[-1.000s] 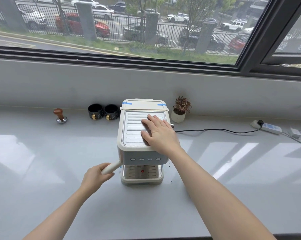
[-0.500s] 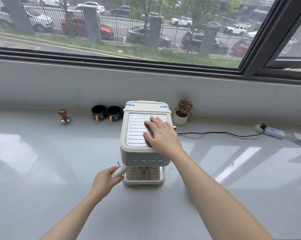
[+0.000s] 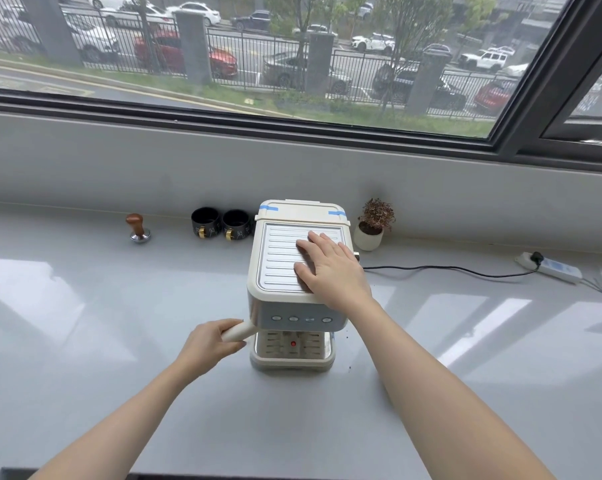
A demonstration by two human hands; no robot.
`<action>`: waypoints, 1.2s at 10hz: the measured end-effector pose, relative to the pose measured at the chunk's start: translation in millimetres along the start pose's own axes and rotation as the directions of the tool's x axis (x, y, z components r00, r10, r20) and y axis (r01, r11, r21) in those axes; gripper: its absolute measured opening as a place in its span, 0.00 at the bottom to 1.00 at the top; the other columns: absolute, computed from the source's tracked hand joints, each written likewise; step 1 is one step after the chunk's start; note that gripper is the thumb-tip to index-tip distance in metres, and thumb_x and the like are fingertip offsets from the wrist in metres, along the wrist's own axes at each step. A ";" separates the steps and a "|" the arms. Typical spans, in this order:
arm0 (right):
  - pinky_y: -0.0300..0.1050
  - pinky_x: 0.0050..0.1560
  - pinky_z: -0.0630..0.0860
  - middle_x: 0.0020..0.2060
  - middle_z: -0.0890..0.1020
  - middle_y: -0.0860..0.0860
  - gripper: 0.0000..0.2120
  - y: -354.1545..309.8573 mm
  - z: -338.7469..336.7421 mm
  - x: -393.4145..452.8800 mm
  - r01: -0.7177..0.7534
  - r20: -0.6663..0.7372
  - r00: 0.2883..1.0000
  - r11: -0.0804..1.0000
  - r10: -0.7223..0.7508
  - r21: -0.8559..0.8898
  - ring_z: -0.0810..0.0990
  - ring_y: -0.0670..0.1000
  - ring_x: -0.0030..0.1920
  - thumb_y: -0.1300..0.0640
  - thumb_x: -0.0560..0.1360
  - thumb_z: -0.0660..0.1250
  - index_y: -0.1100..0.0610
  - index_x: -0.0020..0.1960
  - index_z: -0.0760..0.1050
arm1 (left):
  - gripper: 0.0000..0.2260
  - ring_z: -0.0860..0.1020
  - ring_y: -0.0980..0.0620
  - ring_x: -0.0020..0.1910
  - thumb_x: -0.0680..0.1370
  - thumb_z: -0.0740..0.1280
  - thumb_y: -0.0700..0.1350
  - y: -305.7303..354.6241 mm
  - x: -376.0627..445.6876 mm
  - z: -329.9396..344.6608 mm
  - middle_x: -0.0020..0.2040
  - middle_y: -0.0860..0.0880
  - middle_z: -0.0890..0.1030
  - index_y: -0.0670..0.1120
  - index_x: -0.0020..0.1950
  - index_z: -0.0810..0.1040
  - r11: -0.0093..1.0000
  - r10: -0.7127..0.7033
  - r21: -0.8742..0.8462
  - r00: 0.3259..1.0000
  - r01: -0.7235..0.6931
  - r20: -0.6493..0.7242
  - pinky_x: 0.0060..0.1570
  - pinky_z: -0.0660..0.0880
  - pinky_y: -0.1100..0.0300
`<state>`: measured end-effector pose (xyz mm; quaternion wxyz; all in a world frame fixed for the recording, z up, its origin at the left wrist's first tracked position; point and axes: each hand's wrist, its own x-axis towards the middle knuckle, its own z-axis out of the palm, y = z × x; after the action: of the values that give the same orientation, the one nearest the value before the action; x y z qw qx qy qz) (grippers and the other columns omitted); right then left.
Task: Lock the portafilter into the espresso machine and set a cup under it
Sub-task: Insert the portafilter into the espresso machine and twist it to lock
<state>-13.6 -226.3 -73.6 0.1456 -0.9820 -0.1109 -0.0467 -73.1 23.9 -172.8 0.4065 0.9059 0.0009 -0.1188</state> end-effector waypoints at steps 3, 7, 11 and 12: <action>0.47 0.76 0.46 0.76 0.59 0.43 0.24 -2.0 -0.1 -0.5 -0.008 -0.016 1.000 1.000 0.008 0.008 0.53 0.45 0.76 0.40 0.76 0.49 0.41 0.71 0.60 | 0.10 0.79 0.49 0.37 0.72 0.71 0.46 19.9 -44.0 58.5 0.38 0.53 0.83 0.56 0.52 0.79 0.987 -0.105 -0.137 0.981 0.083 -0.161 0.35 0.72 0.53; 0.47 0.76 0.47 0.76 0.59 0.42 0.24 -1.8 1.2 -0.5 -0.019 -0.021 1.000 1.000 0.019 -0.001 0.53 0.44 0.76 0.40 0.77 0.49 0.41 0.71 0.60 | 0.06 0.75 0.48 0.24 0.74 0.63 0.45 43.7 -37.6 61.2 0.34 0.46 0.74 0.43 0.47 0.73 0.881 -0.219 -0.355 0.934 0.313 0.281 0.25 0.73 0.59; 0.53 0.73 0.52 0.76 0.60 0.48 0.20 -3.4 -2.2 -4.3 -0.236 -0.106 0.963 0.965 0.248 0.114 0.53 0.49 0.76 0.42 0.76 0.52 0.40 0.67 0.65 | 0.07 0.64 0.51 0.20 0.75 0.66 0.45 43.0 -35.9 73.5 0.27 0.50 0.69 0.44 0.40 0.72 0.772 -0.251 -0.532 0.936 0.348 0.248 0.21 0.64 0.63; 0.54 0.69 0.61 0.78 0.52 0.46 0.21 1.3 -3.8 -3.5 -0.307 -0.009 0.949 0.927 0.316 0.216 0.49 0.52 0.77 0.39 0.75 0.54 0.36 0.68 0.63 | 0.08 0.63 0.52 0.20 0.75 0.67 0.45 41.4 -35.2 76.6 0.27 0.50 0.69 0.44 0.40 0.71 0.771 -0.259 -0.540 0.941 0.338 0.220 0.21 0.63 0.63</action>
<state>-16.9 -229.3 -70.7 0.2571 -0.9648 0.0453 -0.0325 -119.6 -56.9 -183.9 0.6333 0.7210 0.1533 -0.2360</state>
